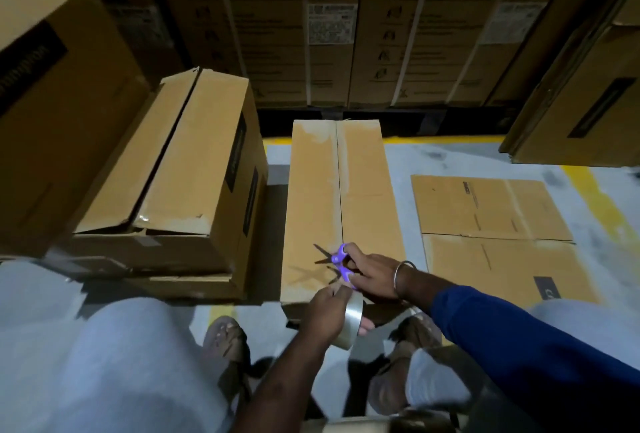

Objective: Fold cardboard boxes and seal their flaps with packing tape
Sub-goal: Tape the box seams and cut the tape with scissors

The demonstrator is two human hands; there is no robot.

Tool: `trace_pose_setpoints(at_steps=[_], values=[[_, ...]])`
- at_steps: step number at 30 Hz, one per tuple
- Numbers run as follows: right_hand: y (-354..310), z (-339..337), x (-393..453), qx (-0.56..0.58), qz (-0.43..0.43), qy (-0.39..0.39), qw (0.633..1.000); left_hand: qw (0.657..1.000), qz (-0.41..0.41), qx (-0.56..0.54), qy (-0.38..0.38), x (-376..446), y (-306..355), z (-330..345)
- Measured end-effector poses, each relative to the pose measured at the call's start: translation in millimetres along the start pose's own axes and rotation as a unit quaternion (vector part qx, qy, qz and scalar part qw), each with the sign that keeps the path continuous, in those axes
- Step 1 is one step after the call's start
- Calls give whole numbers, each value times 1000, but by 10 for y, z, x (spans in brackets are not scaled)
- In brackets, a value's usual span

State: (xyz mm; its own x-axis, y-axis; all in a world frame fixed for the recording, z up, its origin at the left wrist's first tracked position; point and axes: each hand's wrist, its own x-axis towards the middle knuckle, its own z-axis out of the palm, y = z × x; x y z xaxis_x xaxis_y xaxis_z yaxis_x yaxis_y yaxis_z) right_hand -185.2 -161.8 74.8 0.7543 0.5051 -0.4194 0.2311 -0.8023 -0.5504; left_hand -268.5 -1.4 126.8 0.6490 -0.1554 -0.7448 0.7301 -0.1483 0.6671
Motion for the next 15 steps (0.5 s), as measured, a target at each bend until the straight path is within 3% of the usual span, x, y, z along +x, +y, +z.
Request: trace_pose_setpoints(at_steps=[3, 7, 9, 13, 15], values=[[-7, 23, 25, 16, 15, 2, 1000, 1000, -17, -12, -10, -152, -199, 40], [13, 55, 43, 5, 25, -5, 1000, 988, -132, -67, -40, -127, -623, 125], [0, 52, 46, 10, 15, 3, 1000, 986, -153, -70, 2, 143, -832, 95], [-53, 21, -45, 15, 6, 28, 999, 987, -112, -50, 108, 642, -1154, 138], [-81, 10, -109, -1, -3, 25, 1000, 992, -56, -48, 102, 505, -1017, 187]])
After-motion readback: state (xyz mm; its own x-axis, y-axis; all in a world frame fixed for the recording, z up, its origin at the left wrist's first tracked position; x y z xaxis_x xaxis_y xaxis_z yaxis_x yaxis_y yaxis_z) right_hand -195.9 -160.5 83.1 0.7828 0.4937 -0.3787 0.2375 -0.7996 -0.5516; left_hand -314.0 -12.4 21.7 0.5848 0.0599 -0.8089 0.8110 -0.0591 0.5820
